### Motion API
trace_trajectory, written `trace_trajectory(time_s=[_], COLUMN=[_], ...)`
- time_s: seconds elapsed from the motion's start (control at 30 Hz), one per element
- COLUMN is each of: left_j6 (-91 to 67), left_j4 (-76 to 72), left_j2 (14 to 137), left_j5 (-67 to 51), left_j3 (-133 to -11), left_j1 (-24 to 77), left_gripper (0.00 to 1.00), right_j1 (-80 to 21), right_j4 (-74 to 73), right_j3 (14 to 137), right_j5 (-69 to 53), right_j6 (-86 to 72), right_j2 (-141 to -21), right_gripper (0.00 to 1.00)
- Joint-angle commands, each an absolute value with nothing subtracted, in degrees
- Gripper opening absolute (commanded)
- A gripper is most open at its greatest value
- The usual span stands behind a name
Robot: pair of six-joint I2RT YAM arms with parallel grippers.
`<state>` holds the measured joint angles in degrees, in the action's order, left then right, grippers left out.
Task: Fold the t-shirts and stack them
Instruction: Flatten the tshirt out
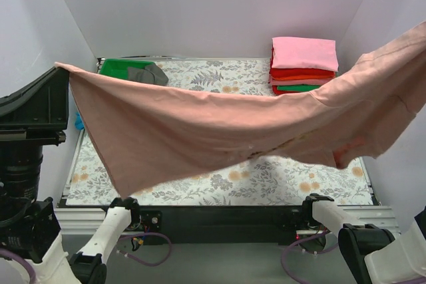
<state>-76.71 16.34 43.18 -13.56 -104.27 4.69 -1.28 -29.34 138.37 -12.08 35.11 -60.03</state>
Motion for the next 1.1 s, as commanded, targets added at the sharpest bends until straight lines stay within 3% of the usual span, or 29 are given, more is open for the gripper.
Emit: trace_trajectory(time_s=[0.0, 0.1, 0.23, 0.3, 0.33, 0.5, 0.67, 0.83, 1.07], left_j6=[-76.99, -76.73, -76.64, -76.55, -76.55, -74.98, -73.66, -72.16, -68.65], left_j4=[16.96, 16.70, 14.42, 10.92, 9.77, 0.90, -10.54, -13.10, -12.83], left_j2=[44.65, 43.33, 40.96, 40.25, 40.34, 50.23, 66.24, 84.44, 92.81], left_j5=[-12.66, -10.73, -7.48, -5.72, -5.28, -5.79, -7.21, -7.99, -6.68], left_j3=[-100.66, -95.12, -80.72, -67.48, -67.41, -49.85, -47.89, -54.13, -60.29], left_j1=[4.83, 4.83, 4.83, 4.83, 4.83, 4.83, 4.66, 4.04, 3.52], left_gripper=[0.00, 0.00, 0.00, 0.00, 0.00, 0.00, 0.00, 0.00, 0.00], right_j1=[-1.14, -1.06, -1.14, -1.14, -1.14, -1.14, -1.23, -1.32, -1.41], right_j4=[-26.89, -27.16, -26.55, -25.15, -24.18, -15.40, -6.34, -4.13, -4.13], right_j3=[134.66, 128.53, 118.67, 110.53, 107.43, 92.13, 83.50, 89.72, 96.58], right_j5=[-10.37, -12.82, -16.51, -20.38, -21.52, -26.01, -28.56, -26.72, -25.58], right_j6=[34.63, 34.19, 33.40, 33.40, 32.88, 32.34, 30.86, 28.13, 26.37], right_j2=[-62.05, -62.84, -64.94, -65.74, -66.00, -68.99, -79.34, -93.67, -101.69], right_gripper=[0.01, 0.01, 0.01, 0.01, 0.01, 0.01, 0.01, 0.01, 0.01])
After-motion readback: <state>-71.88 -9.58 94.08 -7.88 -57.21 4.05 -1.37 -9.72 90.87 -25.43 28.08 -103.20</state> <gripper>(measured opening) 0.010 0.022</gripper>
